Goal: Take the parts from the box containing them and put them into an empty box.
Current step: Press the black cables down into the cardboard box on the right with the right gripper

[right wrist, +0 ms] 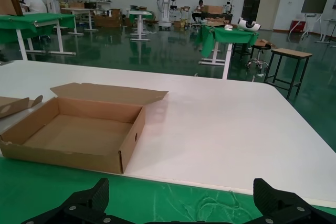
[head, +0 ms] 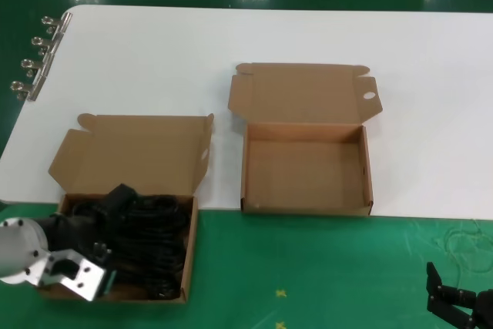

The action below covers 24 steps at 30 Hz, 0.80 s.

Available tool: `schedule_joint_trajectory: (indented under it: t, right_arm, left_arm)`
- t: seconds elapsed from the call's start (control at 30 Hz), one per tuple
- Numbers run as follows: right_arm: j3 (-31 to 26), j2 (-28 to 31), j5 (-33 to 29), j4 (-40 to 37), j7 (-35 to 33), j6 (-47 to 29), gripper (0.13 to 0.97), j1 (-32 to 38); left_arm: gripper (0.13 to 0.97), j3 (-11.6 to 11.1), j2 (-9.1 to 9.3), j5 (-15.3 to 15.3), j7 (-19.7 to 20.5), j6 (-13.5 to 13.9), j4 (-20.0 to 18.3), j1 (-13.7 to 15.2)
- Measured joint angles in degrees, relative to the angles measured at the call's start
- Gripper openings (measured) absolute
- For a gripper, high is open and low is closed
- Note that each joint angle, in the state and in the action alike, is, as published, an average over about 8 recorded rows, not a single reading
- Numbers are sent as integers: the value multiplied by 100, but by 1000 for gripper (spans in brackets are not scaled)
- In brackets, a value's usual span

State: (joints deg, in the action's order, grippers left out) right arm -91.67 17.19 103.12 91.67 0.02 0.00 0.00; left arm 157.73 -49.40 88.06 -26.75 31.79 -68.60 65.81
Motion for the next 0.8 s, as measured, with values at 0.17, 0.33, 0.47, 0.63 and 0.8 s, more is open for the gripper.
schedule_joint_trajectory:
  t: [0.17,0.33,0.47,0.63,0.8]
  right_arm:
    - [0,0,0,0,0,0,966,0]
    - [0,0,0,0,0,0,966,0]
    - [0,0,0,0,0,0,966,0]
    - [0,0,0,0,0,0,966,0]
    - [0,0,0,0,0,0,966,0]
  left_arm:
    - [966,-1,-61,-1006,733,559,-146,236]
    - [966,-3,55,-1452,1193,1038,-38,443]
    - [966,-3,277,-1460,1461,1321,209,546]
    - [962,-3,563,-1295,1549,1436,583,599]
    - [952,-3,762,-1209,1475,1378,926,632]
